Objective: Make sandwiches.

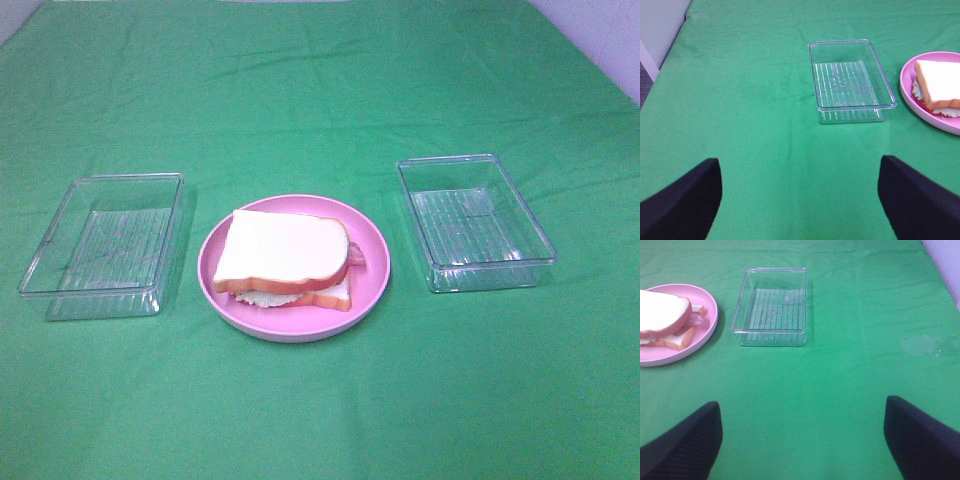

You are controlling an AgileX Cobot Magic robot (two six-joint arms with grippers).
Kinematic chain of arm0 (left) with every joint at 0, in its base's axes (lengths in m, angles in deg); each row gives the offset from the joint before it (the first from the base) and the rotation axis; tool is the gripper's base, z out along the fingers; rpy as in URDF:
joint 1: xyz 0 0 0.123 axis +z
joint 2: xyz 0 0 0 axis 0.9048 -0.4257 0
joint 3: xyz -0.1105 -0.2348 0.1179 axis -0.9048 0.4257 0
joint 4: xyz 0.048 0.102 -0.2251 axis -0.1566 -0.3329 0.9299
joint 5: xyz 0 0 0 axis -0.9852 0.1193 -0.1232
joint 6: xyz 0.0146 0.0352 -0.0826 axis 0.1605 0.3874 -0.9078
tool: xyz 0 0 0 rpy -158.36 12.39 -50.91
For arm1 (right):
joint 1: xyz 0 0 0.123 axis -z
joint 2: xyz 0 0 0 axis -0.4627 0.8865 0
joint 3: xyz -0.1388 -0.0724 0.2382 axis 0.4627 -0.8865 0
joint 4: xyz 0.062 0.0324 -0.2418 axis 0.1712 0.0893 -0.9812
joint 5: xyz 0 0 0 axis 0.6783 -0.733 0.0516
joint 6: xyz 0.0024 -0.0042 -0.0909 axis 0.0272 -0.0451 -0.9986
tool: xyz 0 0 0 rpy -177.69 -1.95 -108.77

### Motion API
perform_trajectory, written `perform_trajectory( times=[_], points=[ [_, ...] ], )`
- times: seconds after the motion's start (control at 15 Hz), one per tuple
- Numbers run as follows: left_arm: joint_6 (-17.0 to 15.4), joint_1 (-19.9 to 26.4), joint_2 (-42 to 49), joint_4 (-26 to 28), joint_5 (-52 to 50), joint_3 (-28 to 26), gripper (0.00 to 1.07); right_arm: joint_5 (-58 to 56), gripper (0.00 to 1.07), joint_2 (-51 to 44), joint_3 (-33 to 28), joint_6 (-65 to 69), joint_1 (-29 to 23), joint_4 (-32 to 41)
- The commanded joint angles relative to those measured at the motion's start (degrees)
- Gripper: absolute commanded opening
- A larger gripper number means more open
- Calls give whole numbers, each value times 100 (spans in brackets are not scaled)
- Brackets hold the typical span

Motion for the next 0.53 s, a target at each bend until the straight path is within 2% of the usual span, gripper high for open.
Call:
perform_trajectory(
  times=[0.07, 0.33, 0.47, 0.53],
  points=[
    [-11, 34, 126, -6, -29, 17, 80, 57, 82, -92, -11, -11, 40, 11],
    [17, 34, 126, -149, -29, 17, 80, 57, 82, -92, -11, -11, 40, 6],
    [258, 34, 126, -149, -29, 17, 80, 57, 82, -92, -11, -11, 40, 6],
    [281, 34, 126, -138, -29, 17, 80, 57, 82, -92, -11, -11, 40, 6]
  ],
)
